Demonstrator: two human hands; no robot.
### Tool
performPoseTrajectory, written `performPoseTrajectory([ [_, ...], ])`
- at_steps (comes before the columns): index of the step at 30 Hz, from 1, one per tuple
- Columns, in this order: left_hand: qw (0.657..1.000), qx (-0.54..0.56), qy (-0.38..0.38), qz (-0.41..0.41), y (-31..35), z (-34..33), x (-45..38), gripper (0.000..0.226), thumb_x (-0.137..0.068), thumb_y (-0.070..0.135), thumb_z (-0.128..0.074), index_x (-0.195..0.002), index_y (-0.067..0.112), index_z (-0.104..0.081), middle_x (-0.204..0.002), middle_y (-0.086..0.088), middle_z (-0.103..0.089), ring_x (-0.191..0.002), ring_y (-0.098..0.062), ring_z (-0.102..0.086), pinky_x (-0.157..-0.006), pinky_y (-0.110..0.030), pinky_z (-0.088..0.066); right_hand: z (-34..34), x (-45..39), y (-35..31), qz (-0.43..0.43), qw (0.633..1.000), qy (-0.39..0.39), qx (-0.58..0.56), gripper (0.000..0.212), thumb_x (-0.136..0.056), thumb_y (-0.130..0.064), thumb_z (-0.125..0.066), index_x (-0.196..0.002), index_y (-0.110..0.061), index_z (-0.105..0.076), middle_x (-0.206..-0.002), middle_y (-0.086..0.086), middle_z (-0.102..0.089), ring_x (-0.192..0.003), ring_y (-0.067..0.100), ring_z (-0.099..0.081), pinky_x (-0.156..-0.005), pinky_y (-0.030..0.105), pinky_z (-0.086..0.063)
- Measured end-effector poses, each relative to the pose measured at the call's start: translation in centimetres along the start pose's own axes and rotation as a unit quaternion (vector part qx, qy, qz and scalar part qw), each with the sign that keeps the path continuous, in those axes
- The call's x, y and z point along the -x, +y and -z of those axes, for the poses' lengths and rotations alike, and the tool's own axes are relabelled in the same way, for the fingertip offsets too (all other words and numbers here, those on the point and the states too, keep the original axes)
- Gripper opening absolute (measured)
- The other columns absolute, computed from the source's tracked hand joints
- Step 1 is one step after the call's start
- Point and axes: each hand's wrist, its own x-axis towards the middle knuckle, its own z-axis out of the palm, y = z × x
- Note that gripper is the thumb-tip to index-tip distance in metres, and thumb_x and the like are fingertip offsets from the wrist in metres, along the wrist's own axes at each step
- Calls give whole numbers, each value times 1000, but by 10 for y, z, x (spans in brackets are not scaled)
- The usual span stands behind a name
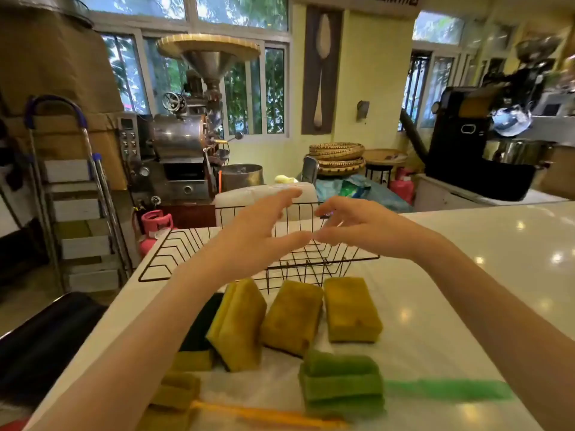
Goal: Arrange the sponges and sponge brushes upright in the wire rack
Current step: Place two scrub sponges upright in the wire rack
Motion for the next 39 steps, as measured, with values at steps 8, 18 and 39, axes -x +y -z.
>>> performPoseTrajectory([
  [8,974,-99,-202,-30,-5,-48,20,47,-81,40,-57,-125,28,-47,-127,4,-55,-111,-10,-50,-94,-31,-43,-40,40,39,-15,995,-68,70,48,-80,-41,-62,-123,-24,-49,-119,0,-58,-107,16,-55,-84,25,-44],
  [18,920,-222,-323,-10,-19,-65,15,66,-75,30,-65,-133,30,-34,-148,7,-24,-129,-17,-30,-105,-34,-34,-63,56,71,22,976,-42,211,64,-70,-43,-70,-126,-28,-42,-138,3,-40,-122,24,-36,-98,40,-40],
  [39,956,-58,-287,-25,-2,-17,0,45,-67,36,-74,-103,48,-50,-116,25,-45,-109,-1,-46,-90,-23,-41,-5,65,67,18,998,-62,-22,30,-81,-36,-64,-104,-42,-46,-116,-3,-55,-101,15,-58,-82,28,-53],
])
